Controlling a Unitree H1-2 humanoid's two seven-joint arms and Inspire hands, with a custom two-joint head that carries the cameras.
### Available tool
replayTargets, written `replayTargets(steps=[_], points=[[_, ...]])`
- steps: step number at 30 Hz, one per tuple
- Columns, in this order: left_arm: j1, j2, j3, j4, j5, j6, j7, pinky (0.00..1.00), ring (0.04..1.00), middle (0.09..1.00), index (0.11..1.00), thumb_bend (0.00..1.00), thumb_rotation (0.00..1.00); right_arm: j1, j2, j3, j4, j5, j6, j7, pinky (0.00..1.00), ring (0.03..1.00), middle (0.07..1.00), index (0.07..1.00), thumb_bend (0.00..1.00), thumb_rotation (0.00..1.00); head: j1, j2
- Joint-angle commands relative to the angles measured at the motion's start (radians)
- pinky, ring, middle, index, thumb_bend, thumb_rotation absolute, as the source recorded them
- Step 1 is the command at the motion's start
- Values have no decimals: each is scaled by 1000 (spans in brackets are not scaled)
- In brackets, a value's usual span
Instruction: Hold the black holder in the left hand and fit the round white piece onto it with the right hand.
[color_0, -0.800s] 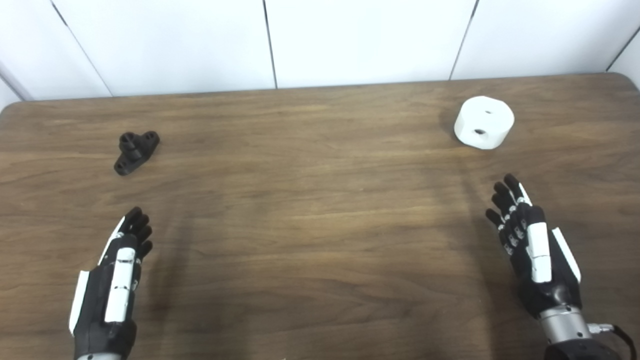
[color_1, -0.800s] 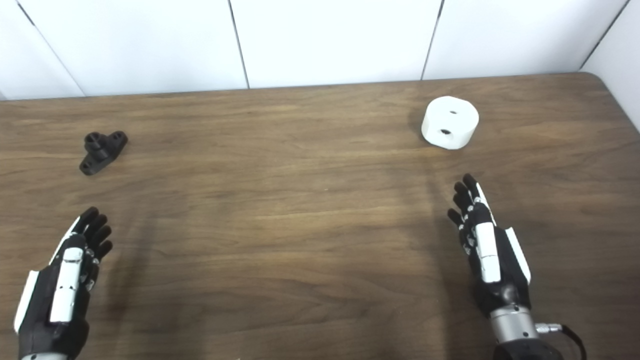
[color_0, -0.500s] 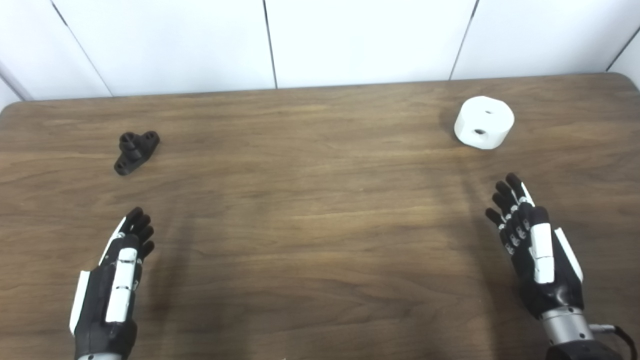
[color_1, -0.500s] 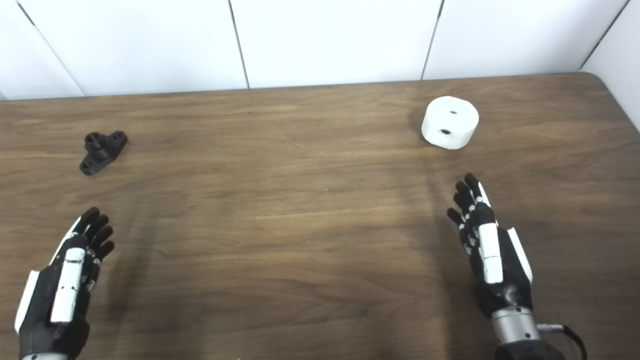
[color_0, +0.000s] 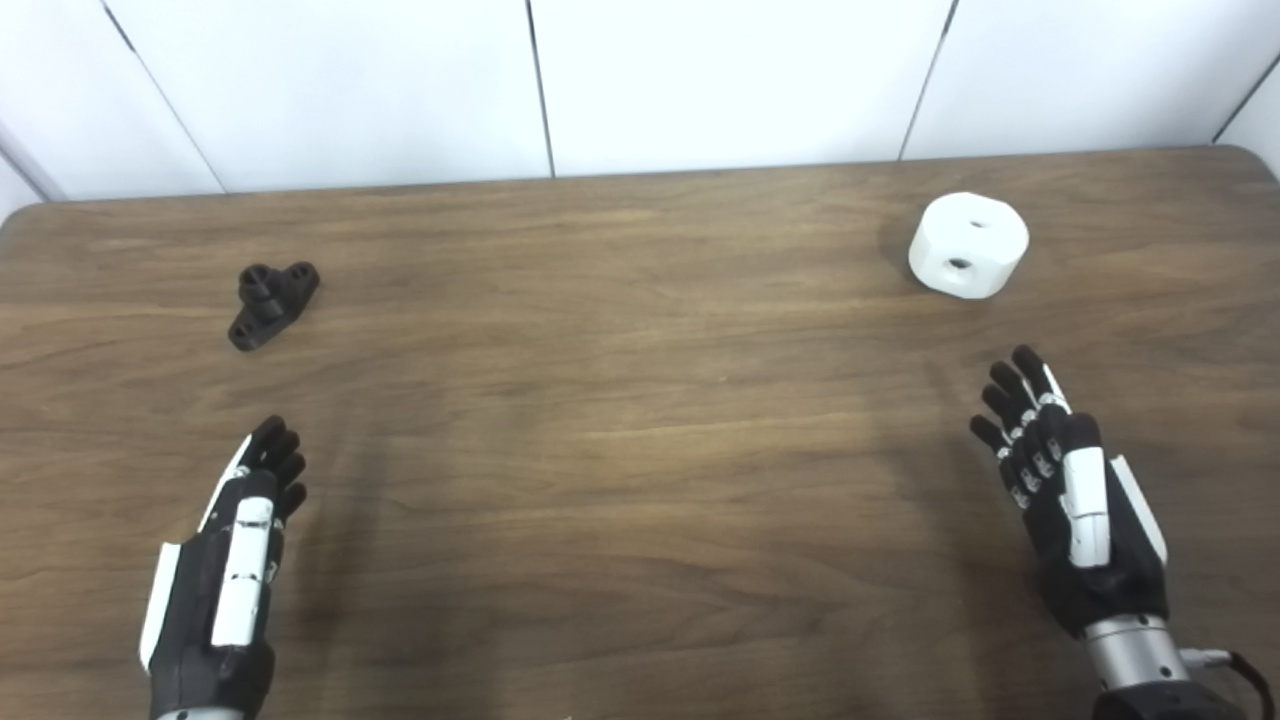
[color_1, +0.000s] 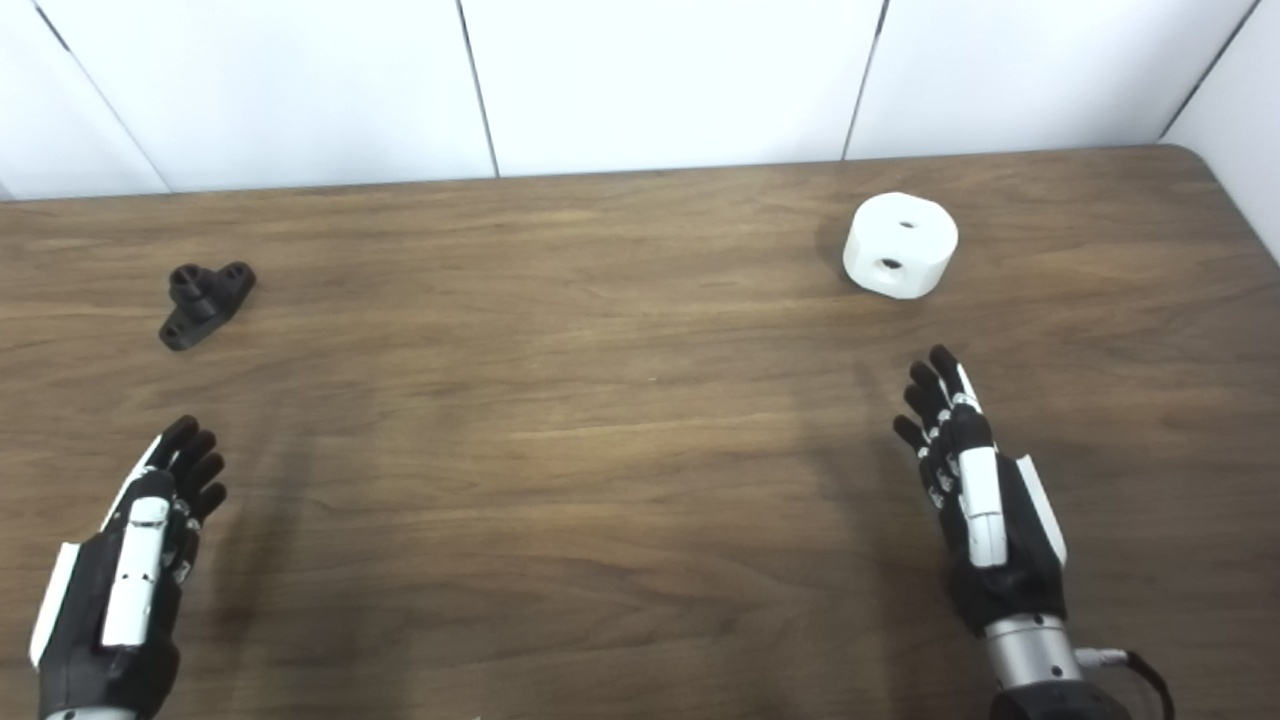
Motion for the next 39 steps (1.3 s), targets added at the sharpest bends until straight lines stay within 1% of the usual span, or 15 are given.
replayTargets(steps=[1, 3, 4, 9, 14, 15, 16, 18, 19, 20, 23, 27, 29, 34, 39], points=[[4, 1, -2, -12, 12, -59, -7, 948, 940, 937, 932, 426, 812, -1, -3, -10, -14, 7, -43, 5, 935, 974, 971, 985, 649, 1000, 13, -8], [6, 2, -7, -6, 20, -70, -10, 951, 939, 937, 932, 436, 810, 1, -6, -13, -7, 9, -49, 8, 937, 974, 969, 982, 636, 1000, 29, -18], [7, 2, -11, -2, 26, -77, -11, 946, 935, 934, 931, 445, 811, 2, -8, -15, -3, 10, -52, 10, 939, 974, 970, 983, 636, 1000, 50, -31], [11, -8, -32, 22, 44, -114, -10, 946, 932, 931, 935, 462, 798, 6, -16, -27, 27, 12, -68, 18, 949, 977, 975, 987, 659, 1000, 104, -72], [17, -23, -57, 47, 77, -139, 2, 942, 926, 924, 928, 484, 780, 5, -27, -40, 69, 18, -95, 32, 959, 980, 977, 993, 696, 1000, 174, -131], [18, -25, -60, 49, 83, -141, 4, 937, 924, 922, 927, 486, 778, 4, -28, -40, 75, 19, -101, 35, 965, 985, 981, 998, 709, 1000, 174, -131], [20, -28, -65, 55, 88, -148, 5, 935, 923, 921, 927, 487, 778, 4, -29, -40, 83, 11, -109, 35, 967, 987, 982, 999, 713, 1000, 190, -147], [21, -31, -73, 67, 91, -165, 6, 927, 917, 917, 922, 471, 767, 2, -33, -39, 99, 0, -127, 36, 965, 987, 981, 1000, 755, 1000, 202, -162], [21, -31, -76, 73, 91, -170, 7, 926, 917, 916, 921, 468, 764, 2, -33, -38, 105, -3, -135, 37, 965, 987, 981, 1000, 762, 1000, 208, -169], [20, -32, -80, 80, 93, -176, 7, 926, 918, 917, 920, 467, 760, 2, -33, -38, 109, -2, -141, 36, 956, 985, 978, 995, 736, 1000, 216, -177], [18, -33, -90, 95, 110, -190, 14, 916, 912, 914, 914, 474, 759, 0, -29, -41, 120, 3, -150, 34, 953, 983, 969, 981, 678, 1000, 227, -191], [17, -42, -102, 114, 129, -206, 23, 899, 900, 904, 905, 466, 747, -3, -35, -43, 139, 1, -165, 36, 961, 988, 974, 986, 652, 1000, 241, -213], [18, -44, -110, 123, 139, -213, 26, 894, 902, 906, 906, 456, 745, -4, -41, -46, 150, 2, -173, 38, 967, 991, 978, 992, 658, 1000, 253, -230], [16, -48, -124, 138, 162, -223, 36, 888, 908, 908, 908, 432, 725, -9, -52, -49, 171, 6, -184, 43, 981, 999, 986, 1000, 670, 1000, 269, -253], [12, -44, -133, 147, 168, -225, 47, 891, 910, 910, 909, 423, 726, -17, -55, -48, 194, 16, -203, 47, 997, 1000, 994, 1000, 673, 1000, 266, -258]])
